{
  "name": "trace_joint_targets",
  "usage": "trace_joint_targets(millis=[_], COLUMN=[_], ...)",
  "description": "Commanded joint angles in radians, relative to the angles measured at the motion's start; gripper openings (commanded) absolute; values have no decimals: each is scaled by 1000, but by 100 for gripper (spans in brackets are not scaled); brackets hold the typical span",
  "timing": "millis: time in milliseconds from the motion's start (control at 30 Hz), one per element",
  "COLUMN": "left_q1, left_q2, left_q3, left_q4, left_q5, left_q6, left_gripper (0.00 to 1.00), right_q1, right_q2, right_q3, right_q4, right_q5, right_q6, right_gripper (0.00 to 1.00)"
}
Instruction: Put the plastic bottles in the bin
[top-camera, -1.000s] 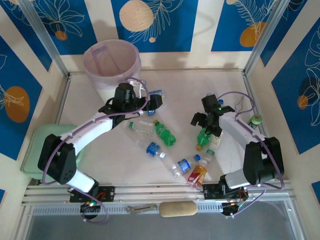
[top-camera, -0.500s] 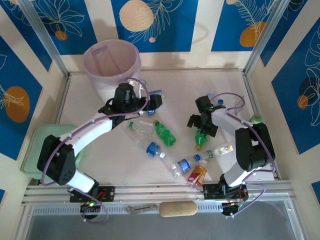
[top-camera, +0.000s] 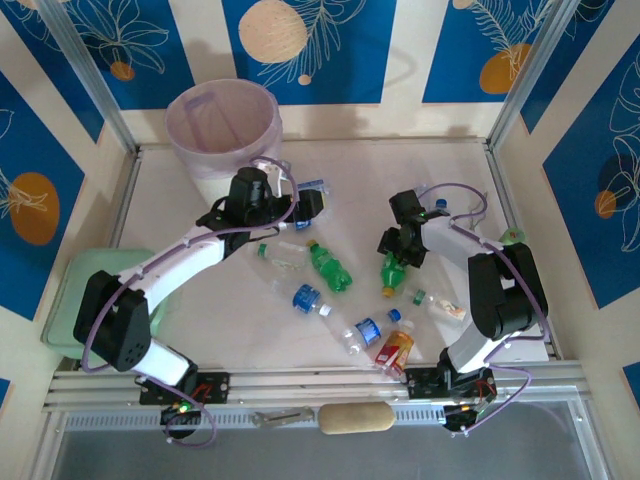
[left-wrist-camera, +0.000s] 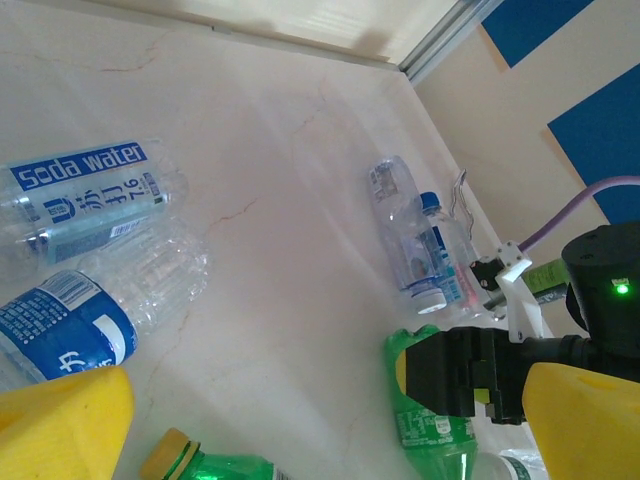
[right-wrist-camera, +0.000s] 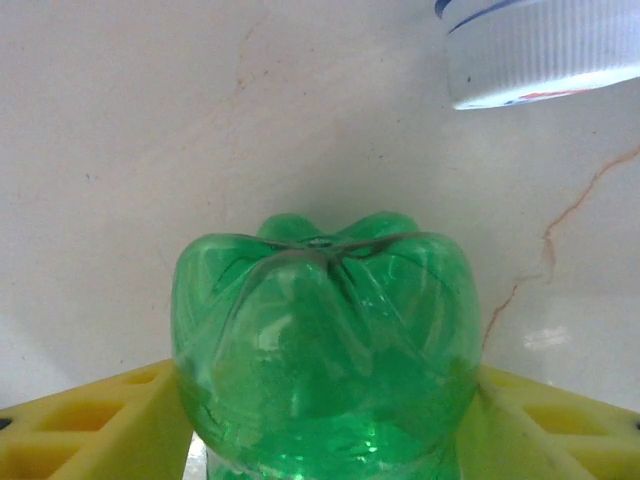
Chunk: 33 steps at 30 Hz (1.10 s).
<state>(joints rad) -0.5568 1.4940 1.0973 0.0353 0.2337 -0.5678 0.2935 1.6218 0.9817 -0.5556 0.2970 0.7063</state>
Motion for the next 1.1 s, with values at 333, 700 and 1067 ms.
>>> trace_joint_targets(millis=[333, 700, 1067], left_q1=[-13, -69, -152], left_q2=[8, 70, 135], left_q3=[11, 51, 79], left_q4=[15, 49, 58], left_q5=[72, 185, 234], left_q6=[11, 20, 9], left_gripper=[100, 100, 100], right_q1=[6, 19, 125], right_q2=[-163, -314, -331], right_q3=[36, 84, 104], right_q4=[72, 279, 450], right_q5=[-95, -286, -240], right_q6=[-20, 15, 27], right_gripper=[56, 51, 51])
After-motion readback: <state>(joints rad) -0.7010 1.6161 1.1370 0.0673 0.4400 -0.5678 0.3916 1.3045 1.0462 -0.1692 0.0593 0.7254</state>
